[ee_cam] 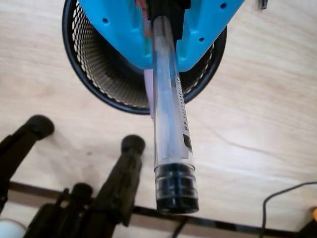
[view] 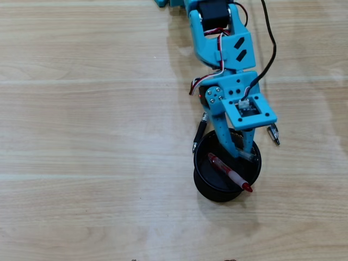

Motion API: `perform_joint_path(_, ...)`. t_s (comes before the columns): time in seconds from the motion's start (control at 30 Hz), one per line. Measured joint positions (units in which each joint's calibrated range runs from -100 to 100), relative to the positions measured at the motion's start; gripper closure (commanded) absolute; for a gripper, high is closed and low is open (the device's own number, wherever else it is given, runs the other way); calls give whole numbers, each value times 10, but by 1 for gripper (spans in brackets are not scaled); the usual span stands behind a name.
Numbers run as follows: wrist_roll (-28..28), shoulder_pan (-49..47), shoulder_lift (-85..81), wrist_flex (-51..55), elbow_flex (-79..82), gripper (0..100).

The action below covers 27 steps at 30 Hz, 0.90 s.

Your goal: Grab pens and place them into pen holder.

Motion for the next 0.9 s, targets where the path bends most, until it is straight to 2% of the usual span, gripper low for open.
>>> perform_joint_path(0.2,5,-3,0,-2,12,91)
perform_joint_path(0.47,30,-2,-4,-2,12,94)
perform_joint_path(0.6,45,8,-57,8,34,95)
perform_joint_path(0.73,95,35,-151,87,82,95)
perform_joint_path(0.9,182,78,-276,277,119,95)
